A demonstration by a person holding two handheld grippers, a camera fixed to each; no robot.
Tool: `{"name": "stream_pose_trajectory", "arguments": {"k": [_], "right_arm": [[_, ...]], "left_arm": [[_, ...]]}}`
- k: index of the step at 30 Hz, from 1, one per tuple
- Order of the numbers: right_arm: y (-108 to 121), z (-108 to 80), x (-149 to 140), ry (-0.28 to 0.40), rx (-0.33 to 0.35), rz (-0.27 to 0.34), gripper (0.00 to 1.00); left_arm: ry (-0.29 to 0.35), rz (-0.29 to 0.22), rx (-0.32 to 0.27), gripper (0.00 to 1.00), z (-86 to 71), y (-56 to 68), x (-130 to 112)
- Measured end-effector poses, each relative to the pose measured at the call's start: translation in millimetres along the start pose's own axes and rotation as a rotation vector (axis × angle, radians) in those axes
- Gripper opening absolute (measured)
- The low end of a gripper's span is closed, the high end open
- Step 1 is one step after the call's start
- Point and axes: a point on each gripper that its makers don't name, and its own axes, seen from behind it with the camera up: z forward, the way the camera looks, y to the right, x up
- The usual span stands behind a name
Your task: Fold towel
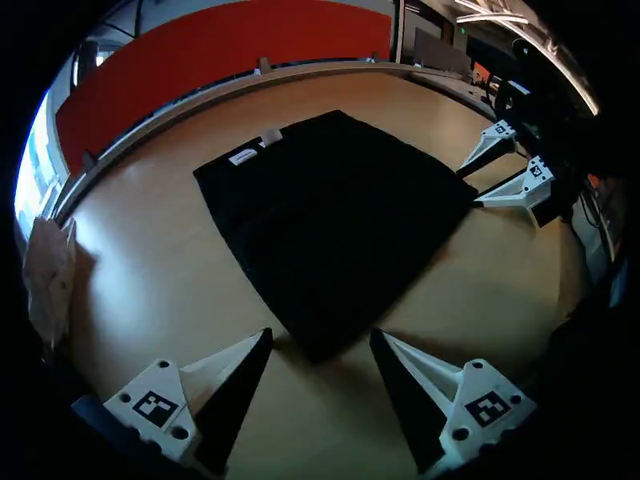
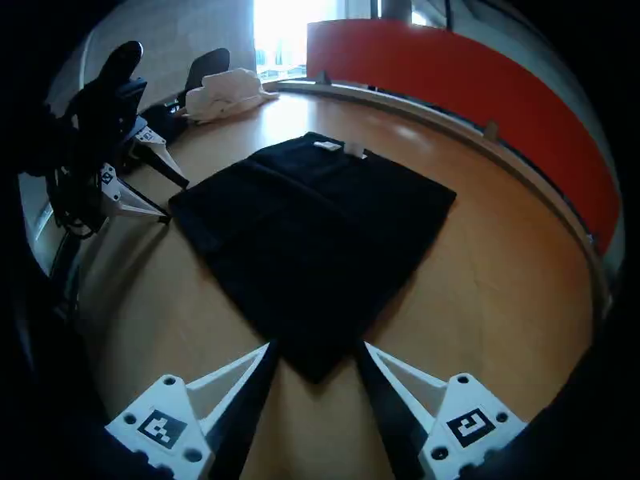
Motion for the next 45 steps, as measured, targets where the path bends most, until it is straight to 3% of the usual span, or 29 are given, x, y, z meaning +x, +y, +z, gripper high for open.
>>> {"name": "stream_pose_trajectory", "arguments": {"k": [8, 18, 24, 32, 45], "right_arm": [[-1, -1.3, 0, 0.001, -0.001, 0.002, 0.7], [-7, 1.8, 1, 0.0, 0.014, -0.013, 0.42], [-7, 1.9, 1, -0.003, 0.011, -0.006, 0.31], [-4, 0.7, 1, -0.015, 0.002, 0.026, 0.23], [-4, -4.6, 11, 0.0, -0.01, 0.056, 0.19]], "left_arm": [[-0.007, -0.008, 0.004, 0.81, -1.1, 2.6, 0], [-0.015, -0.016, 0.01, 0.64, -1.6, 5.6, 0], [-0.021, -0.02, 0.013, 0.51, -1.8, 5.7, 1], [-0.022, -0.047, 0.035, 0.2, -1.0, 2.5, 1], [-0.022, -0.106, 0.028, 0.16, -6.1, 3.9, 2]]}}
